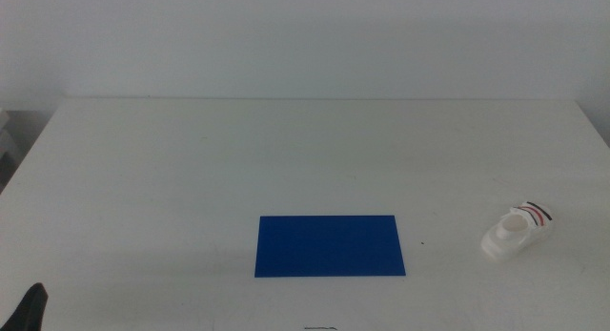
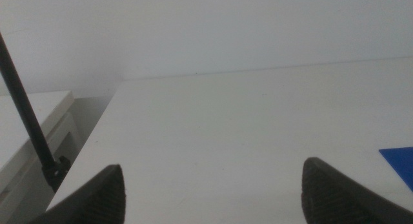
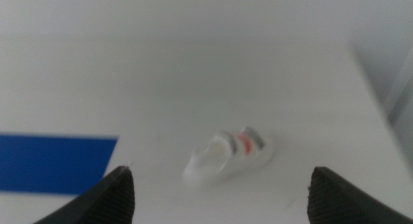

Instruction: Use one arm to grab the shoe from the table and place it on the mat.

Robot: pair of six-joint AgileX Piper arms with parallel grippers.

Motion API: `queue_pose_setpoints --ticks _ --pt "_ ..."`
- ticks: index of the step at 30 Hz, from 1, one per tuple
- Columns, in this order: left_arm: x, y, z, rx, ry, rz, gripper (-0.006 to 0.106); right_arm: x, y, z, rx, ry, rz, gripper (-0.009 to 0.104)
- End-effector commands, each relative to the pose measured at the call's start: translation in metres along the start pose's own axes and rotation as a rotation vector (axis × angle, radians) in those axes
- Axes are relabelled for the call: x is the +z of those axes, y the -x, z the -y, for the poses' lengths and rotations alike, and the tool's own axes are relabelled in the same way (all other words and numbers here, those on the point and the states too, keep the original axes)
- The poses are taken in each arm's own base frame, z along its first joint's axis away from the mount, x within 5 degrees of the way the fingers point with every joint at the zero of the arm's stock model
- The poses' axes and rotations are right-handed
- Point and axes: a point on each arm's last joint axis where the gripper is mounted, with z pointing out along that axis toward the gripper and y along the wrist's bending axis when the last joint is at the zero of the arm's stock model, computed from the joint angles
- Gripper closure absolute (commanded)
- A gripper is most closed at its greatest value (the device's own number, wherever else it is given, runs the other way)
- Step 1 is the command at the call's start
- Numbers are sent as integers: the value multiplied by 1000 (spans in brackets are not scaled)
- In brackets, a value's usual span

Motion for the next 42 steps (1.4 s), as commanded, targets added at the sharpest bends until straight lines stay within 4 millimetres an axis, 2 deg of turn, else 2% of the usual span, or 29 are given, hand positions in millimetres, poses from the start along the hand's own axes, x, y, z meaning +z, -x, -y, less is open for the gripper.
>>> queue_pose_setpoints --ticks 1,5,8,11,14,20,25,32,42 --pt "-2 10 0 -24 1 105 7 5 26 -2 36 17 -25 11" --pt "-2 10 0 -24 1 105 7 23 53 -9 147 96 -206 11" --pt "-2 10 0 -24 1 105 7 46 66 -13 236 121 -381 11" --pt "-2 10 0 -24 1 105 7 77 75 -12 371 81 -569 11" --pt "-2 10 0 -24 1 105 7 108 82 -7 550 -56 -717 11" --pt "-2 10 0 -24 1 105 7 171 84 8 703 -298 -800 11" --pt "-2 10 0 -24 1 105 7 208 81 15 711 -380 -831 11" --pt "-2 10 0 -24 1 105 7 230 75 14 686 -391 -845 11" --pt "-2 10 0 -24 1 105 7 230 75 22 597 -441 -815 11"
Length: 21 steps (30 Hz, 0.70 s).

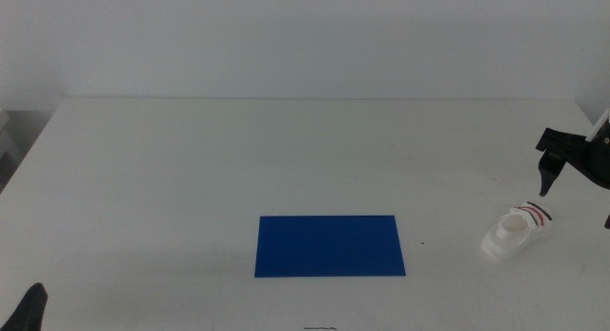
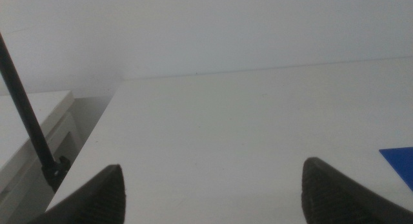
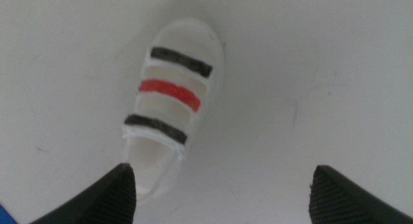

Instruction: Use one arm to grab the shoe from the table and place it on the mat.

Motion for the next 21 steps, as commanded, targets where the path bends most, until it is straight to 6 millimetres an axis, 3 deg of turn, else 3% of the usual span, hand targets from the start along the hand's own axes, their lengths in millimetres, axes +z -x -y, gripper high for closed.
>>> queue_pose_setpoints --ticks 1,7,12,21 --pt "-2 10 0 -24 1 105 7 -21 9 -1 -9 46 102 11" --pt "-2 10 0 -24 1 105 7 -21 5 -3 87 76 57 11" --pt "-2 10 0 -24 1 105 7 -20 3 -2 317 63 29 11" --pt "-2 10 0 -24 1 105 7 7 0 -18 564 49 -42 11"
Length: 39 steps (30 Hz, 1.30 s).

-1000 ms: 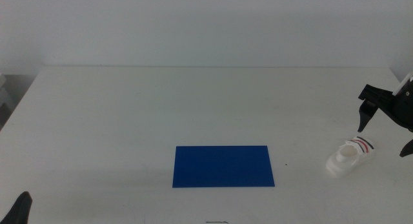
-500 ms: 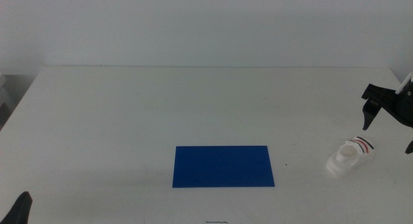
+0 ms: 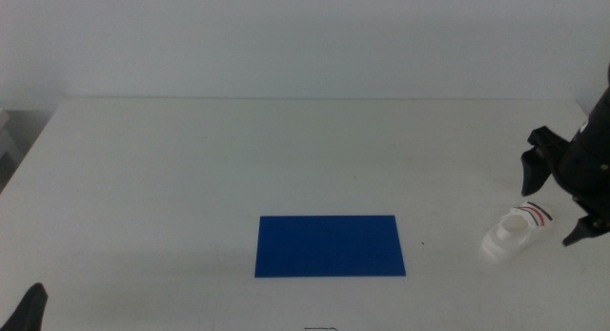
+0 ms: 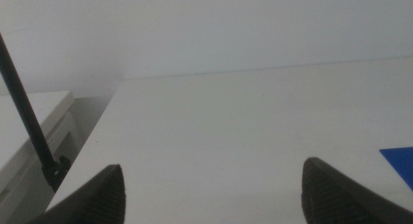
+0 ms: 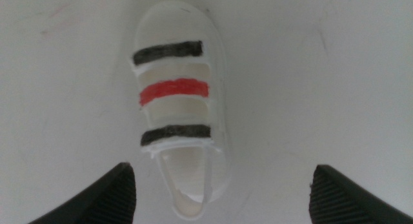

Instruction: Use one arm to grab the shoe from the table and place it on the mat.

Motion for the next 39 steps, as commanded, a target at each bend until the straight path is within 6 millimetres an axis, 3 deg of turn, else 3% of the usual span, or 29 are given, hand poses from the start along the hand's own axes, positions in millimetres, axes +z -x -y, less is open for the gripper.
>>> queue_pose_setpoints --ticks 1,10,23,28,36,39 --pt "-2 10 0 -24 1 105 7 -13 1 -6 58 58 3 11" --pt "-2 10 0 -24 1 105 7 8 7 -26 57 28 -6 11" --pt "-2 10 0 -24 1 105 7 43 11 -36 50 -5 -3 15" --pt "-2 10 0 -24 1 105 7 47 11 -36 50 -14 -6 36" --pt "-2 10 0 -24 1 105 7 41 2 -38 -35 -34 -40 95" --pt "-2 10 0 -24 1 105 7 33 -12 -46 -48 -51 -32 96"
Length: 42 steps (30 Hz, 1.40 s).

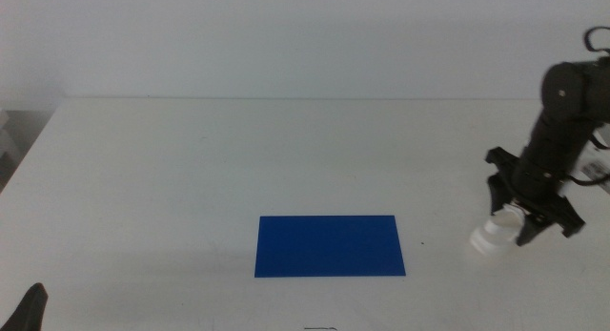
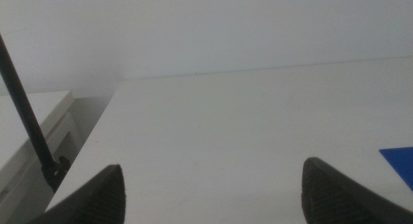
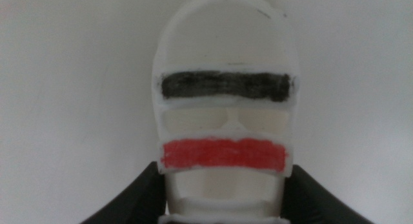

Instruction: Use one arm to grab the shoe from the table and place it on the mat.

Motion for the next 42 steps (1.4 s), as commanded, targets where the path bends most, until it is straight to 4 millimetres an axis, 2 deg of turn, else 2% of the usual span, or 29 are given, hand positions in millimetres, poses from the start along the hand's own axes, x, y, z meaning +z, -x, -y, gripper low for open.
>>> queue_pose_setpoints --ticks 1,7,12,15,20,23,29,37,42 --pt "-2 10 0 -24 1 105 7 -34 -14 -9 -24 54 41 96" --pt "-2 10 0 -24 1 105 7 -63 -74 -35 -75 128 55 96" --pt "-2 10 0 -24 1 105 7 -80 -133 -48 -136 228 29 96" --pt "-2 10 0 -24 1 105 7 -77 -161 -51 -172 257 14 96" --pt "-2 10 0 -24 1 105 7 -62 -195 -51 -219 235 -27 96" --pt "-2 10 0 -24 1 105 7 -54 -205 -50 -234 212 -33 96" --pt "-2 10 0 -24 1 105 7 -49 -205 -51 -310 202 -19 96" --pt "-2 10 0 -24 1 105 7 -51 -203 -51 -715 202 42 96" --pt "-2 10 0 -24 1 105 7 -51 -196 -52 -1065 165 149 96"
